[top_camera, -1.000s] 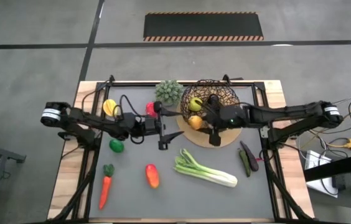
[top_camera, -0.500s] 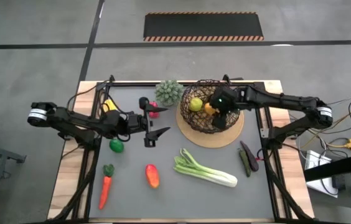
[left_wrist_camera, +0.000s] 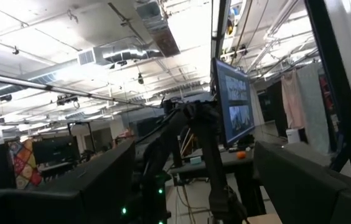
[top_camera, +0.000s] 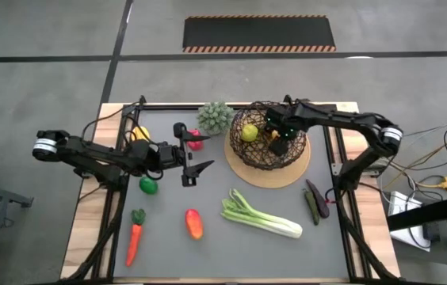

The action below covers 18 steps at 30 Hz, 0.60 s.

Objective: Build produce basket
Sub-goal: Put the yellow mango into the black wire basket

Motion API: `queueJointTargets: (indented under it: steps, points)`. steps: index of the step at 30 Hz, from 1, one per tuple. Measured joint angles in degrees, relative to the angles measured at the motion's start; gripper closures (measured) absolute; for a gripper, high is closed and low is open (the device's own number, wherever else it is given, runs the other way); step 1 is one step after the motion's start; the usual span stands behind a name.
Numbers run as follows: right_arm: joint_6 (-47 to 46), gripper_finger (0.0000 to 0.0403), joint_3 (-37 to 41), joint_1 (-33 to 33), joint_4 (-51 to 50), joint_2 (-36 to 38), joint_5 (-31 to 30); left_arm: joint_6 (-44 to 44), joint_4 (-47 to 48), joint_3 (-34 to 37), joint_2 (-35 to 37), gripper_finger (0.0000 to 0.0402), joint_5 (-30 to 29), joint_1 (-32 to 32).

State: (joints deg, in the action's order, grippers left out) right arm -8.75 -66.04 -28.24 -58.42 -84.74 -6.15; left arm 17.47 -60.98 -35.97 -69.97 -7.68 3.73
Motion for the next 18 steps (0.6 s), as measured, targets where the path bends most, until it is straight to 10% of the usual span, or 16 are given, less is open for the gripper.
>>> queueJointTargets:
  steps: [18]
  points:
    - [0.33, 0.0149, 0.0, -0.05, -1.34, -5.69, -4.41, 1.4, 1.64, 0.0, 0.81, 0.0092, -0.35, 0.0]
